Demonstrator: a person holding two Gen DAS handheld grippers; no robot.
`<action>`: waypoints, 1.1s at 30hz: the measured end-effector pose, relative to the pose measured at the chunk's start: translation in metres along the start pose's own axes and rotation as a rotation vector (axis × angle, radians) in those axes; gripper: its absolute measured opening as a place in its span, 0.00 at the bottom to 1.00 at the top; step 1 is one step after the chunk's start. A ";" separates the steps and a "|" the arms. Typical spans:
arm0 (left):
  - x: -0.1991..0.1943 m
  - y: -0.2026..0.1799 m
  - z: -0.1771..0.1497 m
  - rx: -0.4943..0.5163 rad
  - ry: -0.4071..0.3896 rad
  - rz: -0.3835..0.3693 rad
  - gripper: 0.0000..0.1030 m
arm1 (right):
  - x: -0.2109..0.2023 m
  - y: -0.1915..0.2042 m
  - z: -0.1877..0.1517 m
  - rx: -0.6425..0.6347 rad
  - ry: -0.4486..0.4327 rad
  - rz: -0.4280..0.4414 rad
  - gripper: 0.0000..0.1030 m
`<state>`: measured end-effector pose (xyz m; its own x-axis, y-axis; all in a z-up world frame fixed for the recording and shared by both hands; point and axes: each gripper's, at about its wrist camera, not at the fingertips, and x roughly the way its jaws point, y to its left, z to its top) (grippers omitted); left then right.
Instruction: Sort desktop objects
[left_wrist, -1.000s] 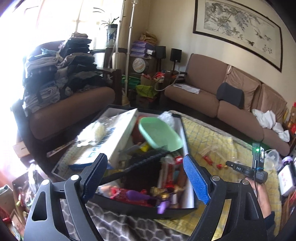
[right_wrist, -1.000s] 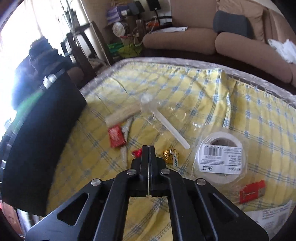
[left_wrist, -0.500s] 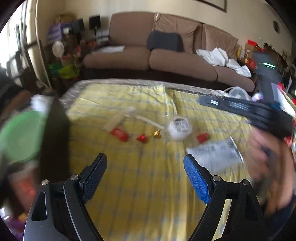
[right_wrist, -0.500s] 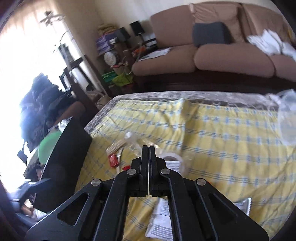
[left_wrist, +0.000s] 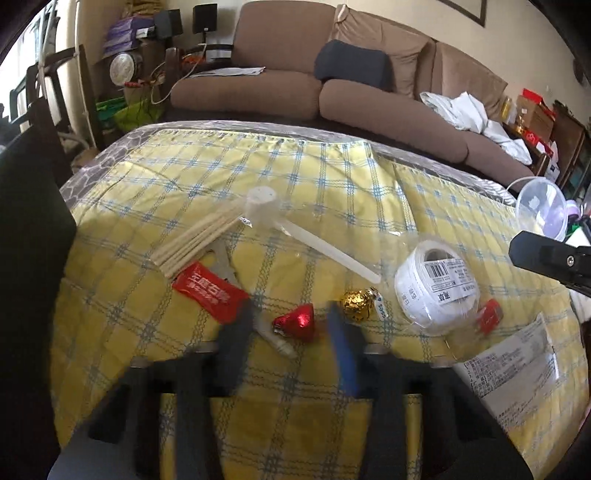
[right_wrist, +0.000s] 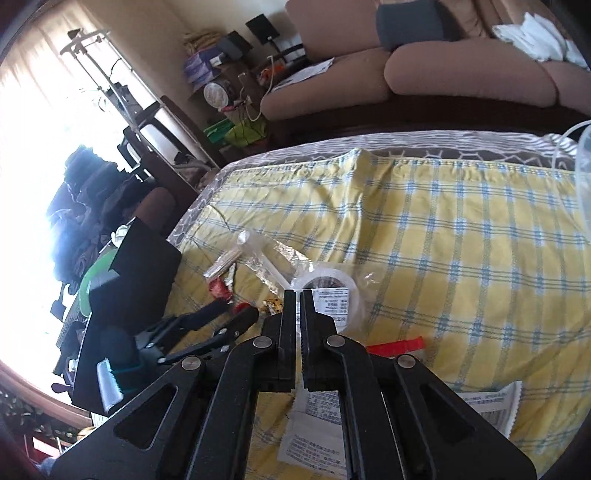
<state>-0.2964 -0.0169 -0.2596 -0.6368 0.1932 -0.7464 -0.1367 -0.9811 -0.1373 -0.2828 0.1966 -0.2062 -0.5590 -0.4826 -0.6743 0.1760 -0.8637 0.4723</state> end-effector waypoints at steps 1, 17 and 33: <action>-0.002 0.005 0.000 -0.028 -0.005 -0.038 0.19 | 0.002 0.001 0.000 -0.003 0.006 0.002 0.04; -0.196 0.035 -0.023 -0.016 -0.113 -0.035 0.19 | 0.066 0.060 -0.018 -0.209 0.075 -0.064 0.15; -0.304 0.071 -0.044 -0.022 -0.283 0.266 0.19 | 0.065 0.060 -0.021 -0.193 -0.018 -0.123 0.09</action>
<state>-0.0789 -0.1459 -0.0713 -0.8321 -0.0752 -0.5494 0.0763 -0.9969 0.0209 -0.2921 0.1107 -0.2337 -0.5998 -0.3712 -0.7088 0.2571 -0.9283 0.2686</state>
